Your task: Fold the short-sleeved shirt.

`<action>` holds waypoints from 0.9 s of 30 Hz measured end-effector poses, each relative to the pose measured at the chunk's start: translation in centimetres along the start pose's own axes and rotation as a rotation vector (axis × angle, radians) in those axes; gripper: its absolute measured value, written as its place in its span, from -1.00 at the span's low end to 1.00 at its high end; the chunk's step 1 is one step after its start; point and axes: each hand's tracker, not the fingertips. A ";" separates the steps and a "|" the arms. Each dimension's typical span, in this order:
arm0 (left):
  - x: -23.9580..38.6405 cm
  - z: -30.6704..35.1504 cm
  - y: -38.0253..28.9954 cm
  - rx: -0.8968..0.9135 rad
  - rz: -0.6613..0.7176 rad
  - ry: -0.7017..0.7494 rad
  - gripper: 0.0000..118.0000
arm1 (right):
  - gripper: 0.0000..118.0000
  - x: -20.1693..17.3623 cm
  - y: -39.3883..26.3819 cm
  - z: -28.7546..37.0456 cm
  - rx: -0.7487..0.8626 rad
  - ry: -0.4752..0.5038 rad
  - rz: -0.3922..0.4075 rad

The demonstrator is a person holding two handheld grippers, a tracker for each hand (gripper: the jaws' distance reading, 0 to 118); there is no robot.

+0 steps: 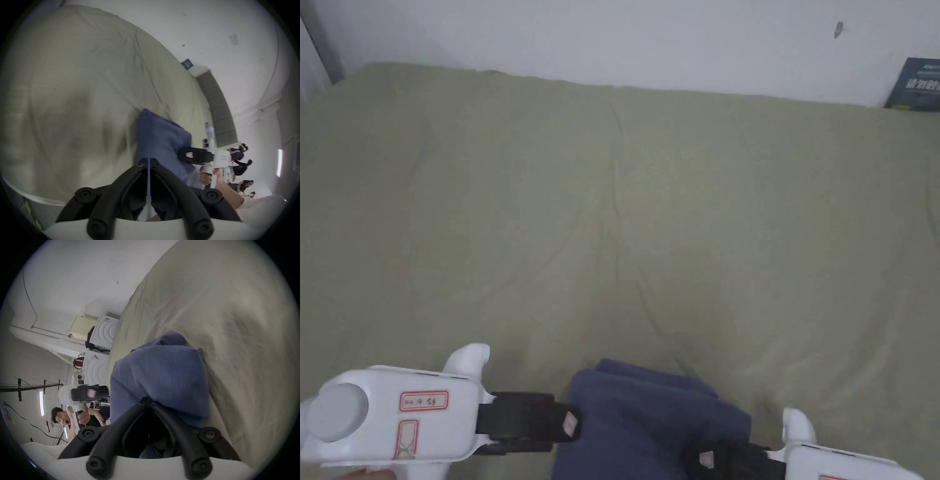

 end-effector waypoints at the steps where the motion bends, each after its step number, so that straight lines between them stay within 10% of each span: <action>1: -0.1 -1.0 0.1 -0.020 -0.020 -0.024 1.00 | -0.98 -0.2 0.1 -0.1 -0.002 -0.007 0.011; 12: -3.3 -8.6 1.4 -0.124 0.006 -0.302 0.93 | -0.98 0.7 0.5 -0.4 -0.025 0.035 -0.008; 13: -3.6 -8.9 1.4 -0.121 -0.020 -0.301 0.67 | -0.98 0.7 0.5 -0.4 -0.026 0.037 -0.009; 14: -3.4 -8.8 1.4 -0.120 -0.036 -0.300 -0.31 | -0.98 0.7 0.6 -0.3 -0.027 0.039 -0.008; 15: -3.7 -8.7 1.5 -0.121 -0.050 -0.247 -0.62 | -0.98 0.7 0.6 -0.2 -0.028 0.039 -0.007; 27: -7.1 0.3 4.2 -0.024 0.014 -0.138 -0.62 | -0.99 -3.3 1.5 0.3 -0.022 -0.047 0.152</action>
